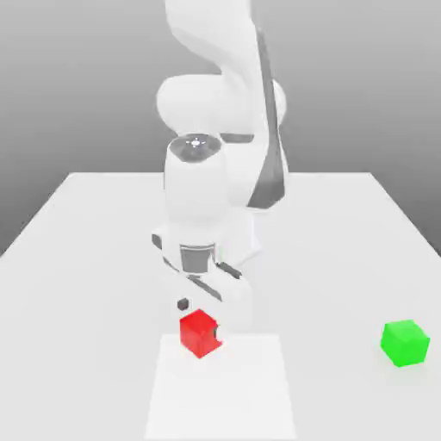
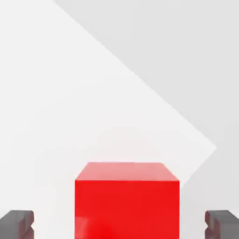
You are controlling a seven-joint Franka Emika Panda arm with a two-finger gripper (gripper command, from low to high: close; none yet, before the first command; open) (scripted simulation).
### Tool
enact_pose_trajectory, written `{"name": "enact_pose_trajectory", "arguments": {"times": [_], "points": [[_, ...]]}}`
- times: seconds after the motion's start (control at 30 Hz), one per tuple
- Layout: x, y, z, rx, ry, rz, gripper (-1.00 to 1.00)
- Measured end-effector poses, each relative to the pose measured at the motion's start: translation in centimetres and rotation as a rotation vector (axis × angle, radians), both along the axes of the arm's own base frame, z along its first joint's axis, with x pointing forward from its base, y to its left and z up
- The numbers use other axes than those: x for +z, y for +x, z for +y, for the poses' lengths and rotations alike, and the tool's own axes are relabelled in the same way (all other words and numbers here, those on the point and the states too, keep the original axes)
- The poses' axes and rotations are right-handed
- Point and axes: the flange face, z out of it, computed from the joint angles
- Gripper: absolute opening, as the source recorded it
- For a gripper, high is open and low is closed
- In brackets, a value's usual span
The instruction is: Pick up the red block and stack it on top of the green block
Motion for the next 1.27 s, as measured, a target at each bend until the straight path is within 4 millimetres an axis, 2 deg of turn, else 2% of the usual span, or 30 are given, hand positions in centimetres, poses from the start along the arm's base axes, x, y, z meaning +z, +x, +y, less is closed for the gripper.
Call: {"name": "enact_pose_trajectory", "arguments": {"times": [0.23,0.5,0.53,0.6,0.67,0.77,0.87,0.97,1.03,1.13,1.17,1.27], "points": [[-0.2,0.0,0.0,0.000,0.000,-0.001,-1.00],[5.5,0.0,0.0,0.000,-0.002,-0.001,-1.00],[6.0,0.5,0.9,0.038,-0.005,-0.001,-1.00],[6.7,2.0,4.0,0.153,-0.015,-0.001,-1.00],[7.3,3.4,8.1,0.293,-0.023,-0.002,-1.00],[8.0,4.0,16.5,0.546,-0.027,-0.004,-1.00],[8.8,3.2,24.3,0.766,-0.022,-0.004,-1.00],[9.6,0.7,32.1,0.982,-0.007,-0.002,-1.00],[8.2,0.7,33.2,1.010,-0.003,-0.001,-1.00],[4.8,0.8,33.4,1.014,-0.002,-0.001,-1.00],[3.8,0.7,33.4,1.015,-0.001,-0.001,1.00],[3.8,0.7,33.4,1.015,-0.001,-0.001,1.00]]}}
